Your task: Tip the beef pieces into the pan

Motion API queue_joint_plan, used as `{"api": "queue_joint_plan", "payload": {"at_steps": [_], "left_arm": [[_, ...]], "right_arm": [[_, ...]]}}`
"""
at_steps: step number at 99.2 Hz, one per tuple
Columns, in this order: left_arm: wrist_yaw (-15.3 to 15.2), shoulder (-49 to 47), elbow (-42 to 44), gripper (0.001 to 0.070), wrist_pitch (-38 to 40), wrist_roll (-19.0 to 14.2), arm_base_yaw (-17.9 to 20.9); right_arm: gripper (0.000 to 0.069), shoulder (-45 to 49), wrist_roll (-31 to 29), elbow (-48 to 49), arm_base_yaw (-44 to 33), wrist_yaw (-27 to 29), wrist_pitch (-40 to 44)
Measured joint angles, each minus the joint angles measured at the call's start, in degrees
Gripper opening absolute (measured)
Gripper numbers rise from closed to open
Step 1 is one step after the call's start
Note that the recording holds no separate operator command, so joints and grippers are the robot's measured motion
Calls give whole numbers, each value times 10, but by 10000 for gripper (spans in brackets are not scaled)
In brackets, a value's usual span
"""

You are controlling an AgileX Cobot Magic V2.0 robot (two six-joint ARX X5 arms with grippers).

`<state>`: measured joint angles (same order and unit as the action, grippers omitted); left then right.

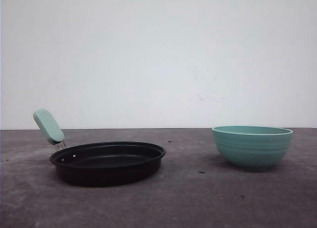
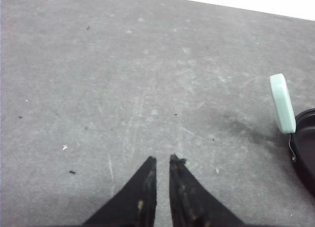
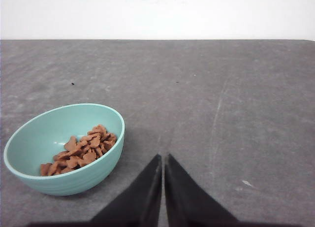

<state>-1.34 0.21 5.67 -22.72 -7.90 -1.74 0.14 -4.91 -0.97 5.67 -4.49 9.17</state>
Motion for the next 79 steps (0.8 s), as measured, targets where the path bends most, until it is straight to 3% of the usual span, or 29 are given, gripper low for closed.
{"api": "queue_joint_plan", "payload": {"at_steps": [17, 56, 64, 79], "left_arm": [[0, 0, 0, 23, 0, 0, 0], [0, 0, -2, 23, 7, -5, 0], [1, 0, -7, 23, 30, -43, 0], [-7, 0, -10, 23, 68, -166, 0]], "right_arm": [[8, 0, 16, 0, 0, 37, 9], [8, 7, 13, 0, 0, 32, -25], [8, 7, -11, 0, 0, 19, -60], [8, 7, -64, 0, 0, 0, -116]]}}
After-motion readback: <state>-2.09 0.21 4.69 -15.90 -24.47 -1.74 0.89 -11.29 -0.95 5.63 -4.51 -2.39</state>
